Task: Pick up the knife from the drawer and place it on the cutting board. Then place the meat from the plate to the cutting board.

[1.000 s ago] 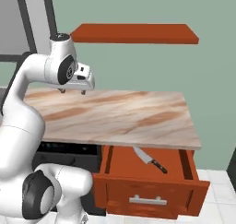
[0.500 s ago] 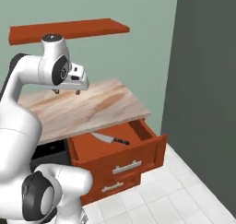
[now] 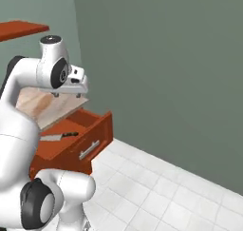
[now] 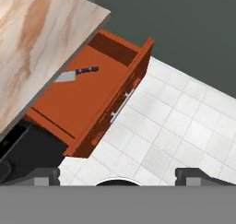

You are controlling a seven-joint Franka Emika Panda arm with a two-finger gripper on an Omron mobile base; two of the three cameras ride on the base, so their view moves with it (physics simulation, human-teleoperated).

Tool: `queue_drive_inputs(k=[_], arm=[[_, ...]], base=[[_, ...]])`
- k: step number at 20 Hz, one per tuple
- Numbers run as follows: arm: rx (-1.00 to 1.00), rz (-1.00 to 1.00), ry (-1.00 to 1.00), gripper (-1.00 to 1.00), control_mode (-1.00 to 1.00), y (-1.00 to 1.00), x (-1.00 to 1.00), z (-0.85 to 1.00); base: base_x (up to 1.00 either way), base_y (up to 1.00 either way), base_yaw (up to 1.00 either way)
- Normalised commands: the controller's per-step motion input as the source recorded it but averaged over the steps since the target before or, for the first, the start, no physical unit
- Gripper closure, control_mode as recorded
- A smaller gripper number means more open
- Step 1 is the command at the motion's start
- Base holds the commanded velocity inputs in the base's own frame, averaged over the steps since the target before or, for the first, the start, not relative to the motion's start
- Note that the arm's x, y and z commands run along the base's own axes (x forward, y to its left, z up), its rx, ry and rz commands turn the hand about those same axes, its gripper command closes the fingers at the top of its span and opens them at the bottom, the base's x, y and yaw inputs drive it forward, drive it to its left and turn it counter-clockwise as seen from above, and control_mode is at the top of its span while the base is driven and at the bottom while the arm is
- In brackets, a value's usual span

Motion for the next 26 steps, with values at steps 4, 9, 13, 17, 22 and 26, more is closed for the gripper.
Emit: queue_drive_inputs(k=[4, 9, 13, 17, 22, 26], arm=[[0.0, 0.0, 0.0, -1.0, 1.0, 0.0, 0.0, 0.0], [0.0, 0.0, 0.0, -1.0, 1.0, 0.0, 0.0, 0.0], [0.0, 0.0, 0.0, -1.0, 1.0, 0.0, 0.0, 0.0], [0.0, 0.0, 0.0, -1.0, 1.0, 0.0, 0.0, 0.0], [0.0, 0.0, 0.0, -1.0, 1.0, 0.0, 0.0, 0.0], [0.0, 0.0, 0.0, -1.0, 1.0, 0.0, 0.0, 0.0]], base=[[0.0, 0.09, -0.81], [0.0, 0.08, -0.56], [-0.09, 0.09, -0.27], [-0.11, 0.2, -0.2], [-0.21, 0.38, -0.11], [-0.45, 0.23, -0.05]])
